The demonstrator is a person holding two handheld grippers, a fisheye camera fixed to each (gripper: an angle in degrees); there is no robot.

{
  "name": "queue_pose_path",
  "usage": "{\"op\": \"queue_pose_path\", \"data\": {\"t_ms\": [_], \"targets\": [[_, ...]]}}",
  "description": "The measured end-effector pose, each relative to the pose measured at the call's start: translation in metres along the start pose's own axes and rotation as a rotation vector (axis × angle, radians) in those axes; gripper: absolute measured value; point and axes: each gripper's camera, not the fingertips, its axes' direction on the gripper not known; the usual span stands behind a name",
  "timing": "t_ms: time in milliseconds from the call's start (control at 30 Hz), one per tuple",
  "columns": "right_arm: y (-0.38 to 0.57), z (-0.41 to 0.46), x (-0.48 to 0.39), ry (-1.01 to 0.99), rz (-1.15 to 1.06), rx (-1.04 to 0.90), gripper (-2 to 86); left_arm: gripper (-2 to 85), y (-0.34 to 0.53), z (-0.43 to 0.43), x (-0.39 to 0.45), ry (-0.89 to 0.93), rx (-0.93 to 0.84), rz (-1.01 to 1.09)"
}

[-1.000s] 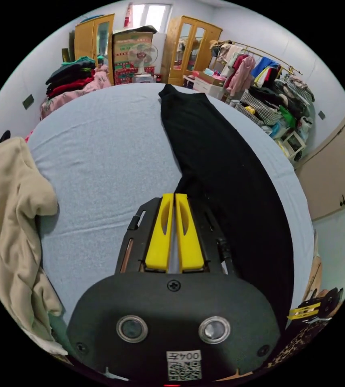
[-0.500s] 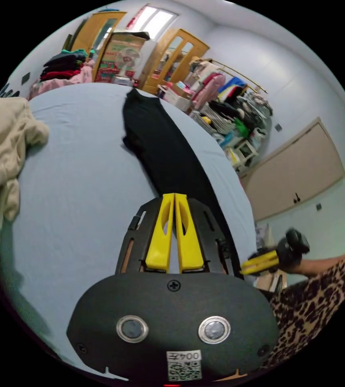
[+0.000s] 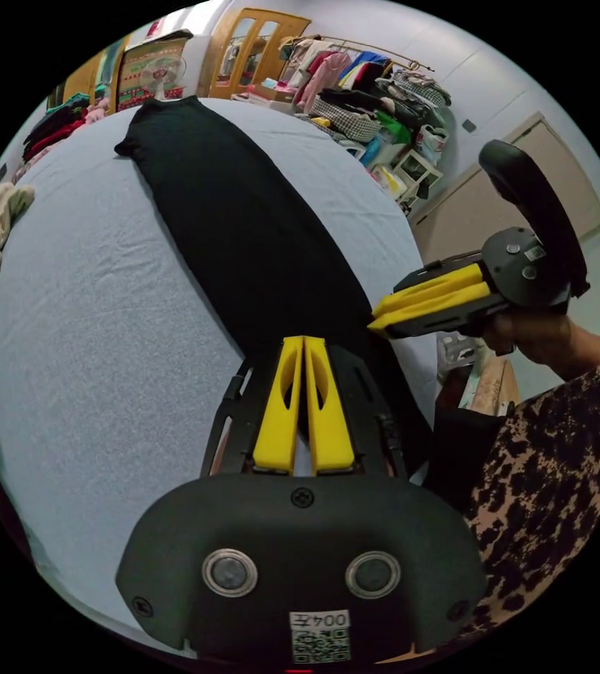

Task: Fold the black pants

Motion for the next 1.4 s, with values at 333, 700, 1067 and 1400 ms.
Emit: {"op": "queue_pose_path", "data": {"t_ms": [333,700,1067,1400], "targets": [[0.056,-0.027,0.133,-0.747,0.209,0.316,11.2,0.3,0.024,-0.001,-0.005,0.011,-0.037,-0.030],[0.027,-0.054,0.242,-0.748,0.226,0.467,10.7,0.5,0.053,-0.008,-0.024,0.075,-0.033,-0.131],[0.066,-0.037,0.231,-0.704,0.151,0.297,12.2,6.2,0.076,-0.034,-0.042,0.180,-0.043,-0.186],[0.199,0.031,0.210,-0.930,0.409,0.311,12.5,8.3,0.172,-0.074,-0.097,0.518,0.074,-0.329]]}}
